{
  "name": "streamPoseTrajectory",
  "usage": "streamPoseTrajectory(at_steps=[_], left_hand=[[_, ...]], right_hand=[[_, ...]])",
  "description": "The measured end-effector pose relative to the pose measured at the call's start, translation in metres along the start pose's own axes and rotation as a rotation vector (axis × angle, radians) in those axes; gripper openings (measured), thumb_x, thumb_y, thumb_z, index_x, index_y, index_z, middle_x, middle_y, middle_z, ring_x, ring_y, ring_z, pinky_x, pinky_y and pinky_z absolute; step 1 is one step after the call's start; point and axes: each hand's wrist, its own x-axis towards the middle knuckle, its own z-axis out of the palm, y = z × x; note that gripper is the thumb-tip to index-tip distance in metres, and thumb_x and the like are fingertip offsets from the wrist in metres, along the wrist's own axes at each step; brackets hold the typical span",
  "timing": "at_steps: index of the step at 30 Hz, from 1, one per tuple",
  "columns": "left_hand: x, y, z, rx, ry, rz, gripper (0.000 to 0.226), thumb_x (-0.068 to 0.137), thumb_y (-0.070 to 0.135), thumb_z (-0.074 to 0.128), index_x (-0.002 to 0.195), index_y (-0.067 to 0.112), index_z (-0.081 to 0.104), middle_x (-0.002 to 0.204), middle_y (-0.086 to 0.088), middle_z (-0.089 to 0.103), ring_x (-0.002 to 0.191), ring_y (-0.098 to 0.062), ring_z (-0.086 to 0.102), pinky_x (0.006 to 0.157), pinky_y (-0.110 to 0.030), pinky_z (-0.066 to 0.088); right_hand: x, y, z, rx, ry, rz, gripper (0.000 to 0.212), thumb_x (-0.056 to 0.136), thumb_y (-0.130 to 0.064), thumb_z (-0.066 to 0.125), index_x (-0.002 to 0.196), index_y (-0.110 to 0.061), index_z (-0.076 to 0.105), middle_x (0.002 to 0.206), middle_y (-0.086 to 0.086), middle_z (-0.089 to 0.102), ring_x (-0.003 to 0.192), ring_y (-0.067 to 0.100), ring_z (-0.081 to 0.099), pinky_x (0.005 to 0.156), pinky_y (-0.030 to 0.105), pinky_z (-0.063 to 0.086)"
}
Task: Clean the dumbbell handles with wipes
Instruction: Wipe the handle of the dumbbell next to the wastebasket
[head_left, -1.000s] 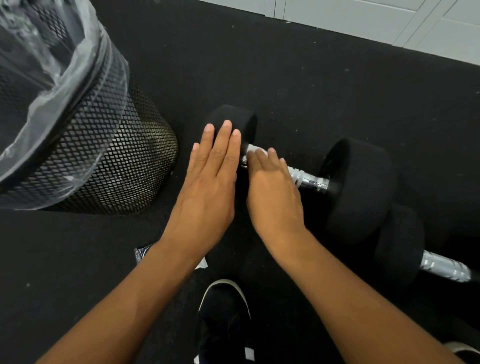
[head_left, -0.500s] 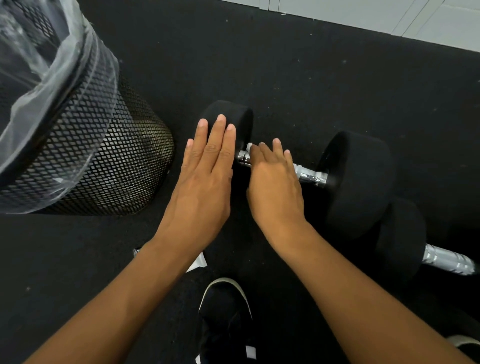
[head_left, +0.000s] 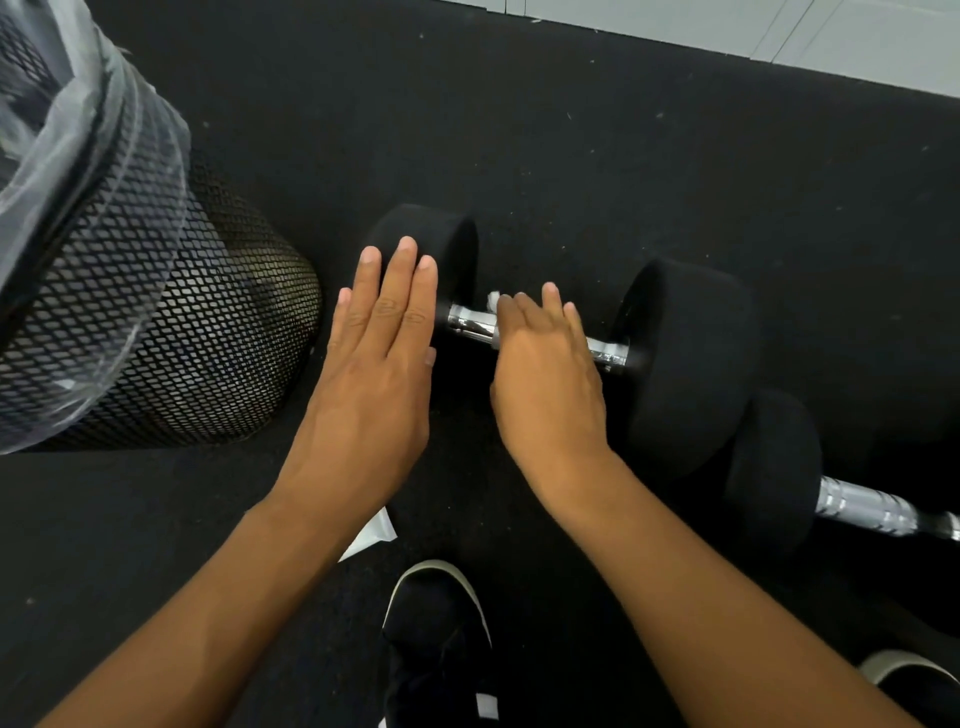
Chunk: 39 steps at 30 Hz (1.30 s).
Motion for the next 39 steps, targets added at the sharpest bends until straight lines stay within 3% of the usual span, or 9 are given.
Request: streamPoseTrajectory(at_steps=[5,11,14,18,22,28,32,35,39], left_hand=[[-0.001,0.0,-0.001,0.023,-0.011,0.0,0.066,0.102,0.007,0.044,0.159,0.004,0.013,0.169,-0.013,0.005,0.156,-0.03,-0.001,0.126,-0.05,0.014],[0.0,0.001,0.001,0.016,-0.014,-0.017,0.067,0.102,0.005,0.044,0.16,0.005,0.011,0.169,-0.012,0.003,0.156,-0.03,-0.003,0.126,-0.051,0.014],[0.001,0.001,0.0,0.038,-0.024,-0.014,0.067,0.103,0.007,0.043,0.16,0.006,0.008,0.169,-0.011,0.001,0.156,-0.029,-0.004,0.126,-0.049,0.013],[0.0,0.0,-0.002,0.024,-0.027,-0.009,0.066,0.102,0.007,0.044,0.16,0.005,0.01,0.169,-0.012,0.003,0.156,-0.03,-0.003,0.126,-0.05,0.013],[-0.002,0.003,-0.001,0.008,-0.017,-0.026,0.066,0.102,0.006,0.046,0.159,0.004,0.013,0.169,-0.012,0.005,0.156,-0.03,-0.001,0.126,-0.05,0.014],[0.001,0.004,0.0,0.014,-0.022,-0.04,0.067,0.102,0.003,0.046,0.159,0.003,0.013,0.169,-0.013,0.005,0.156,-0.031,-0.002,0.126,-0.052,0.013],[0.002,0.004,-0.001,0.032,-0.039,-0.037,0.066,0.102,0.004,0.046,0.159,0.003,0.013,0.169,-0.013,0.005,0.156,-0.031,-0.002,0.125,-0.052,0.014],[0.002,0.005,-0.001,0.034,-0.037,-0.041,0.066,0.101,0.004,0.047,0.159,0.002,0.015,0.169,-0.014,0.007,0.156,-0.032,0.001,0.125,-0.052,0.015],[-0.003,0.012,-0.004,-0.064,-0.028,-0.08,0.07,0.098,0.004,0.054,0.159,0.006,0.018,0.169,-0.014,0.008,0.156,-0.031,-0.001,0.125,-0.052,0.013]], right_hand=[[-0.048,0.002,0.0,0.016,0.018,-0.032,0.07,0.083,-0.001,0.028,0.153,-0.003,0.037,0.161,0.018,0.035,0.154,0.033,0.024,0.126,0.045,0.021],[-0.019,0.001,0.001,0.021,0.022,-0.008,0.063,0.091,-0.001,0.027,0.152,-0.006,0.04,0.159,0.015,0.04,0.154,0.033,0.023,0.128,0.044,0.018],[0.002,0.004,-0.002,0.008,0.007,0.011,0.052,0.097,0.003,0.041,0.148,-0.006,0.046,0.152,0.013,0.048,0.154,0.033,0.024,0.128,0.044,0.017],[-0.025,0.006,-0.002,0.029,0.014,-0.013,0.062,0.089,-0.003,0.028,0.15,-0.006,0.042,0.156,0.014,0.044,0.153,0.034,0.025,0.127,0.046,0.022],[-0.052,0.007,0.006,0.048,0.055,0.023,0.062,0.088,0.001,0.037,0.15,0.0,0.043,0.157,0.021,0.041,0.15,0.037,0.03,0.123,0.048,0.026],[-0.01,-0.003,-0.002,0.051,-0.019,0.058,0.066,0.091,-0.003,0.022,0.157,-0.005,0.028,0.165,0.017,0.025,0.157,0.034,0.008,0.129,0.044,0.007],[-0.008,-0.001,-0.008,0.067,-0.05,0.068,0.067,0.091,-0.003,0.021,0.157,-0.007,0.028,0.166,0.016,0.026,0.157,0.034,0.007,0.129,0.045,0.007],[-0.031,-0.001,-0.006,0.103,-0.018,0.084,0.069,0.087,-0.003,0.022,0.155,-0.005,0.033,0.163,0.017,0.031,0.156,0.035,0.014,0.128,0.046,0.016],[-0.057,0.002,-0.015,0.254,-0.028,0.074,0.067,0.094,0.006,0.032,0.158,-0.013,0.03,0.165,0.008,0.03,0.155,0.02,0.013,0.127,0.035,0.016]])
